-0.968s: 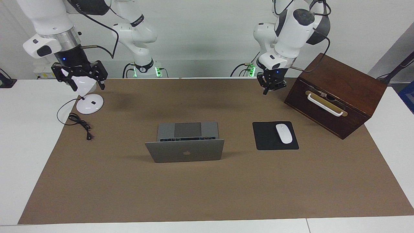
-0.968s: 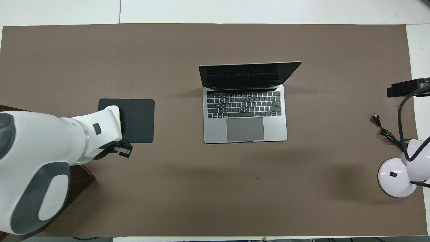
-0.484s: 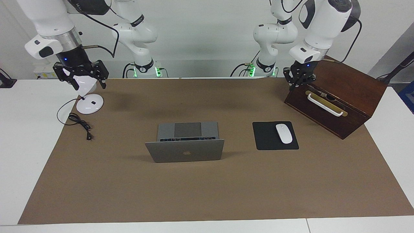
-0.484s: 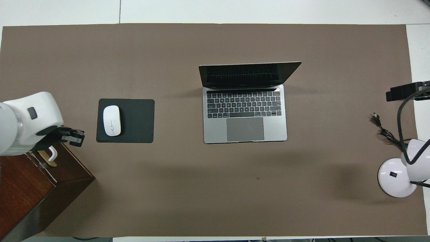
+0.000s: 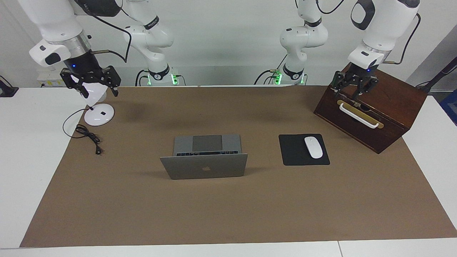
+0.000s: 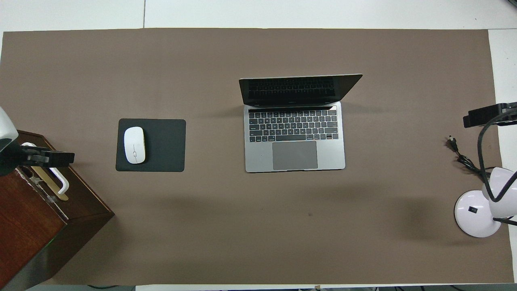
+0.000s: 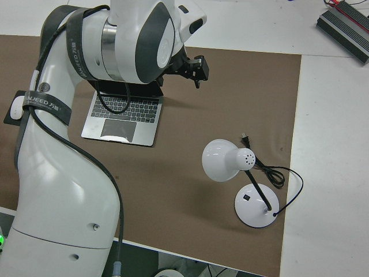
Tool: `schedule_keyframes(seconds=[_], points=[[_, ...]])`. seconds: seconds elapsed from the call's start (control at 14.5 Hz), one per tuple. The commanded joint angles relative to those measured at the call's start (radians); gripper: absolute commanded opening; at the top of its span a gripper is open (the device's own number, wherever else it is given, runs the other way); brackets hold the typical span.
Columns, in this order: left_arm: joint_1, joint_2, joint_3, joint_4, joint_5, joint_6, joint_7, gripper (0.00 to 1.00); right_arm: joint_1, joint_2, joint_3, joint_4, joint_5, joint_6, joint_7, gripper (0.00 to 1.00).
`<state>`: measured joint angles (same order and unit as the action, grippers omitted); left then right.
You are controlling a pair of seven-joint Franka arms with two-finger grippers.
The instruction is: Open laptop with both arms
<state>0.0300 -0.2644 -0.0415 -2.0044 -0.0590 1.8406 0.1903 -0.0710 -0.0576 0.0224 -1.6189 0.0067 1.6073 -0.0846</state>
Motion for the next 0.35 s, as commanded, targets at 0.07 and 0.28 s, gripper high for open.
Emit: schedule_keyframes(seconds=[0.07,0.28], points=[[0.01,0.048,-0.012,0.08,0.014,0.026,-0.173,1.0,-0.012,-0.007,0.007,0.002,-0.016,-0.024,-0.018,0.99],[0.014,0.109,-0.011,0.206,0.014,-0.043,-0.173,1.0,-0.01,-0.007,0.007,0.002,-0.014,-0.026,-0.018,0.99]])
